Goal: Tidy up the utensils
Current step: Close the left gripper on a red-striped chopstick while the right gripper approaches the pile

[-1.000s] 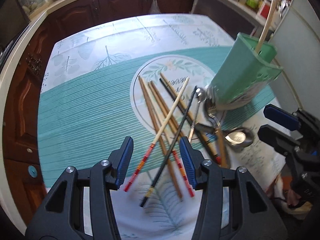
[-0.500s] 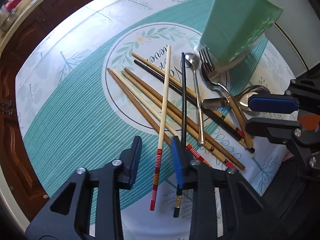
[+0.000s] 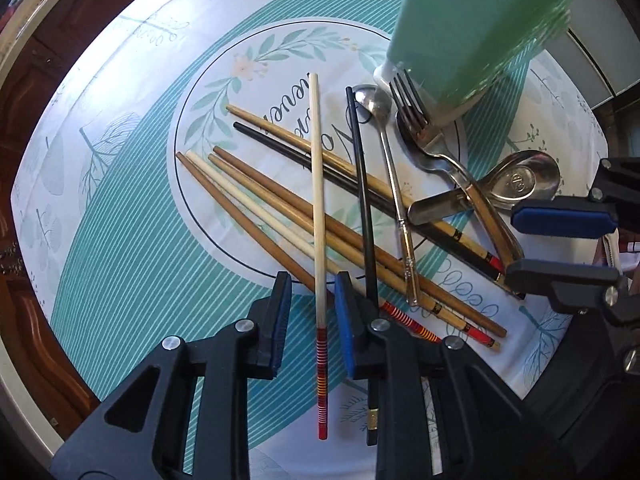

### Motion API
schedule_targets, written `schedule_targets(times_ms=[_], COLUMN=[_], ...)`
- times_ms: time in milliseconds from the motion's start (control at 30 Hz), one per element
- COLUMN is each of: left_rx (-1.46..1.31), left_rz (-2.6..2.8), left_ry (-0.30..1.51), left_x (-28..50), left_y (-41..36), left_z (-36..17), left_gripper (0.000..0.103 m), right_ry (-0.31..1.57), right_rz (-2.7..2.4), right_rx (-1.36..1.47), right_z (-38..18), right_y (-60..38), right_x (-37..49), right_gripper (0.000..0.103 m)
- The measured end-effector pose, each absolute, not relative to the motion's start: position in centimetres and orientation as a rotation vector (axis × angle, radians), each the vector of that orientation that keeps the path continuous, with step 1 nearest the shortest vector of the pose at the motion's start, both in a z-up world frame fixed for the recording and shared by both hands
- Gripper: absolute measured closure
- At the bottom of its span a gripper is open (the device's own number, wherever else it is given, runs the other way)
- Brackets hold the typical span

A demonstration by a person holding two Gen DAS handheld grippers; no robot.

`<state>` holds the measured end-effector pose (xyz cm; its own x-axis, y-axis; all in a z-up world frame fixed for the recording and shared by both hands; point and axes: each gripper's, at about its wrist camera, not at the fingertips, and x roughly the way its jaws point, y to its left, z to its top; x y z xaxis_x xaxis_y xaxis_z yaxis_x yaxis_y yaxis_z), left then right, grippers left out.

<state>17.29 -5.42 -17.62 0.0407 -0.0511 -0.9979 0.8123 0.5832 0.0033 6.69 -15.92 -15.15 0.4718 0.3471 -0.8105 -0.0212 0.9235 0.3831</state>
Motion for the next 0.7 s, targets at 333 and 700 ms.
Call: schedule_targets(times_ms=[333, 700], left_rx=[0.713, 0.663], left_rz=[-0.767, -0.722], left_ry=[1.458, 1.466], left_x=[19.2, 19.6], left_y=[-6.9, -7.1], left_z=[-18.6, -18.5], left_gripper=[0.084, 0.099], right_ry=[1.068, 1.069], right_rz=[0.224, 0.225], right_rx=[0.339, 0.332], right_z=[-15.3, -15.2], right_y=[-15.6, -15.0], right_x=[6.8, 7.3], right_gripper=[0.080, 0.080])
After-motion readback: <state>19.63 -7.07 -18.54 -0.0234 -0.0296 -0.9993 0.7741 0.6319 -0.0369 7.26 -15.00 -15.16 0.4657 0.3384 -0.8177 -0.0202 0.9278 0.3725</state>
